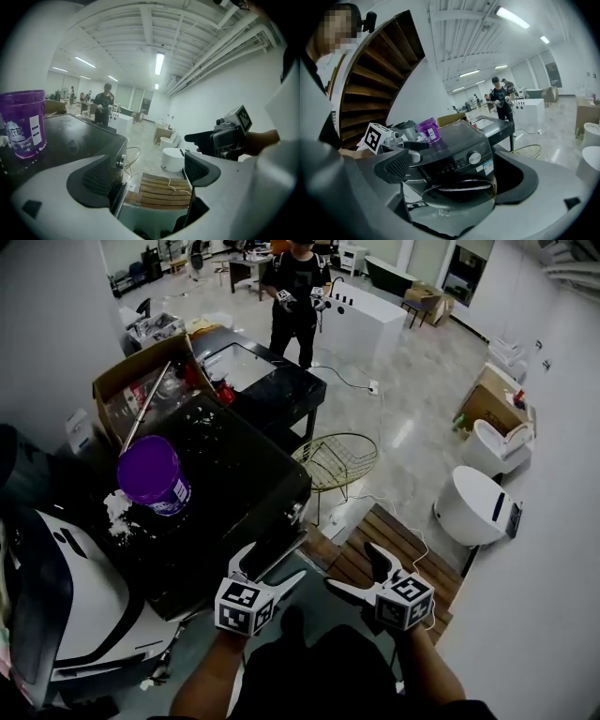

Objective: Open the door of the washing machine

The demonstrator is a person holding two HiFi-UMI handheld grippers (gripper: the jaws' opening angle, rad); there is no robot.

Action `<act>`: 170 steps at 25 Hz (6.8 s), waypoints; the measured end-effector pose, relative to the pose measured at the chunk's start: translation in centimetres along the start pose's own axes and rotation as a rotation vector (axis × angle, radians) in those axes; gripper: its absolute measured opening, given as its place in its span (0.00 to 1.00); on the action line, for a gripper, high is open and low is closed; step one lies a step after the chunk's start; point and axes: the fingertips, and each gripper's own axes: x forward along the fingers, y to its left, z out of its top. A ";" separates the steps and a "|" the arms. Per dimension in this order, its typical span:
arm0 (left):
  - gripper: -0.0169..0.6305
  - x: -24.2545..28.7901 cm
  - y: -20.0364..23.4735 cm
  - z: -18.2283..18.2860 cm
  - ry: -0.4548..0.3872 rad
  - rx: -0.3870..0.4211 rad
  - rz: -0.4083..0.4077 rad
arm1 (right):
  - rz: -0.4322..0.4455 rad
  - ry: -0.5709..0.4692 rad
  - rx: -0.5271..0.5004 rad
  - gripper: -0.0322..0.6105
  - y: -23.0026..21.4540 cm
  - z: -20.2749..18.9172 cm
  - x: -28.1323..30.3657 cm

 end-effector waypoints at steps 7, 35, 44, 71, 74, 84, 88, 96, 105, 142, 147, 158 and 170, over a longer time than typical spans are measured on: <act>0.83 -0.4 3.3 -0.3 -0.006 -0.103 0.163 | 0.176 0.096 -0.070 0.95 -0.7 1.4 4.6; 0.82 -5.4 1.5 -8.7 -0.040 -0.353 0.439 | 0.432 0.303 -0.115 0.91 0.7 -2.7 7.2; 0.82 -4.4 3.9 -11.8 0.014 -0.476 0.516 | 0.477 0.383 -0.171 0.90 -1.2 -7.2 11.9; 0.82 1.0 8.8 -19.5 0.114 -0.586 0.630 | 0.490 0.681 -0.358 0.76 -9.6 -18.9 23.2; 0.82 0.9 8.8 -20.1 0.120 -0.597 0.638 | 0.495 0.707 -0.382 0.76 -9.9 -20.0 24.4; 0.82 -0.2 8.7 -21.7 0.120 -0.663 0.674 | 0.500 0.853 -0.609 0.70 -11.9 -24.1 25.9; 0.82 -0.9 8.8 -22.0 0.109 -0.680 0.692 | 0.523 0.865 -0.792 0.64 -12.4 -24.8 25.7; 0.82 -2.1 7.6 -23.1 0.109 -0.715 0.716 | 0.524 0.819 -1.059 0.45 -14.1 -25.4 26.3; 0.82 -3.6 5.5 -23.9 0.106 -0.761 0.745 | 0.441 0.763 -1.314 0.28 -15.4 -25.7 27.2; 0.78 -6.6 6.2 -24.1 0.098 -0.703 0.731 | 0.445 0.792 -1.303 0.26 -14.9 -25.4 27.3; 0.76 -4.6 5.8 -23.4 0.095 -0.690 0.697 | 0.416 0.768 -1.230 0.26 -14.9 -25.1 27.0; 0.70 -5.4 5.1 -24.1 0.089 -0.688 0.722 | 0.419 0.774 -1.205 0.25 -14.7 -24.8 26.8; 0.69 -4.8 5.3 -24.6 0.085 -0.693 0.705 | 0.472 0.787 -1.391 0.25 -14.6 -25.4 27.0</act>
